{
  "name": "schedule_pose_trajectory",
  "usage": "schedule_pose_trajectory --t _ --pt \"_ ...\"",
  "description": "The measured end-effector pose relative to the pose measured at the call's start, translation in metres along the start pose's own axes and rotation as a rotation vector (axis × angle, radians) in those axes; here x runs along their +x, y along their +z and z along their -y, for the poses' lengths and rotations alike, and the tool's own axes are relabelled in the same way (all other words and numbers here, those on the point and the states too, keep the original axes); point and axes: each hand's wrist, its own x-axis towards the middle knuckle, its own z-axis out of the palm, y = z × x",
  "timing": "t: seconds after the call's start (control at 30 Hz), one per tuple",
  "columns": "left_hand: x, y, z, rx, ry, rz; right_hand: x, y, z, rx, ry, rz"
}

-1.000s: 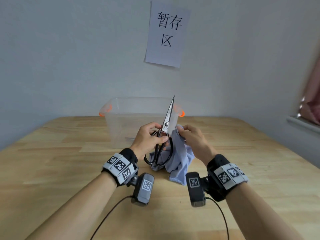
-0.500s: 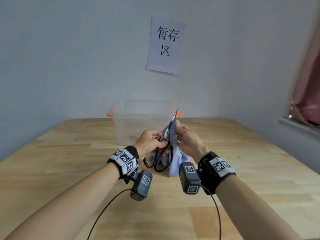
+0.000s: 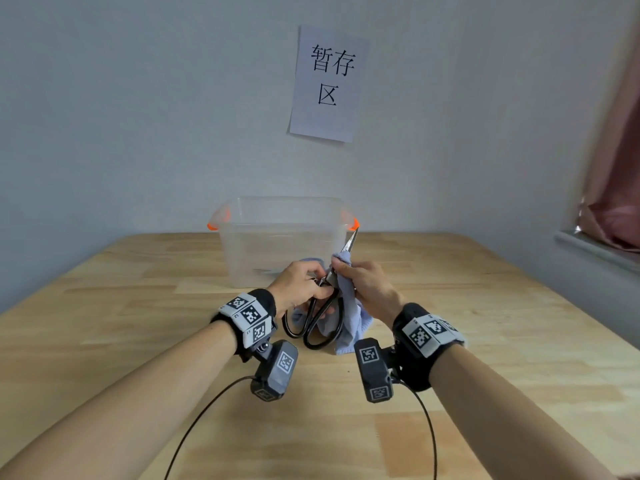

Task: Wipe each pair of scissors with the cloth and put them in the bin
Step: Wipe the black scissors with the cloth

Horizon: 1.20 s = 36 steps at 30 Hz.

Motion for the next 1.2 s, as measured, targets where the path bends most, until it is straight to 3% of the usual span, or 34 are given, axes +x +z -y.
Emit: schedule_pose_trajectory --t 0.1,0.2,0.37,0.47,0.7,1.2 --pt "0.002 0.001 -0.002 0.11 -0.127 0.137 0.004 0.003 -0.007 -0.033 -0.025 -0.094" --pt "0.001 0.0 -0.005 0.183 -0.179 0.21 0.003 0.005 -0.01 -0.021 -0.02 -0.03" --pt "-0.002 0.004 -0.011 0.226 -0.179 0.124 0.005 -0.002 -0.005 0.059 0.061 0.036" --pt "-0.001 0.008 -0.01 0.263 -0.138 0.079 0.004 0.002 -0.005 0.032 0.02 -0.045" --pt "-0.001 0.01 -0.002 0.271 -0.071 0.067 0.007 0.009 -0.009 0.006 -0.077 -0.198" --pt "-0.005 0.006 0.0 0.341 -0.062 0.095 0.011 0.009 -0.012 0.068 -0.027 -0.255"
